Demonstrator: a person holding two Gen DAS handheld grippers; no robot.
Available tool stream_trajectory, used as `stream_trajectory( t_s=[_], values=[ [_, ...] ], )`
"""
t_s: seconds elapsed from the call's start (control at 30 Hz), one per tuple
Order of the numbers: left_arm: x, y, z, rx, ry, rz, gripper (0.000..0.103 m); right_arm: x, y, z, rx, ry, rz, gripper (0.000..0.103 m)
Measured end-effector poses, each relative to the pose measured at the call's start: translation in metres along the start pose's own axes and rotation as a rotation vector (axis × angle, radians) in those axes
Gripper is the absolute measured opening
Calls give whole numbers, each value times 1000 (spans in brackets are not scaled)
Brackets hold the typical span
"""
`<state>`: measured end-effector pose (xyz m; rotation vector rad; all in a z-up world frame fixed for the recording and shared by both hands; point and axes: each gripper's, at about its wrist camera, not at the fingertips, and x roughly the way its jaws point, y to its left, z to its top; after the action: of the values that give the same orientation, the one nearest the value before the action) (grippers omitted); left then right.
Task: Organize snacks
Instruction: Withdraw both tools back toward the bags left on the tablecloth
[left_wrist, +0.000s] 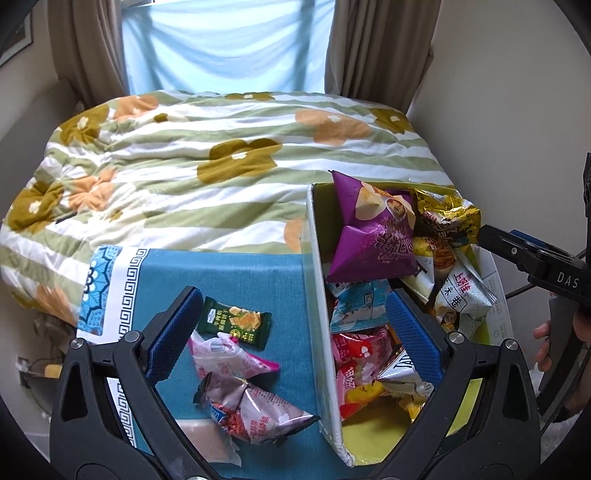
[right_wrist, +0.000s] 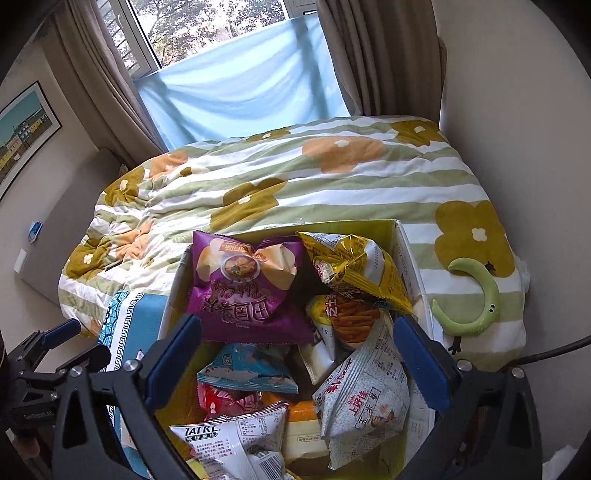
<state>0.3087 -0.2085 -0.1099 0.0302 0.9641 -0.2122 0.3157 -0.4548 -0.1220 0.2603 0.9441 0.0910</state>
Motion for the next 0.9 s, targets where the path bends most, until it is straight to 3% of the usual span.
stream_trajectory(
  t_s=[0.47,0.9],
  values=[
    [-91,66,-33,-76,-80,20,99,-72,42,-29,-79,-79,29,103],
    [-121,150,-98,29,-47,-75,99,-118,121,-111,16,-191,-52,103]
  ],
)
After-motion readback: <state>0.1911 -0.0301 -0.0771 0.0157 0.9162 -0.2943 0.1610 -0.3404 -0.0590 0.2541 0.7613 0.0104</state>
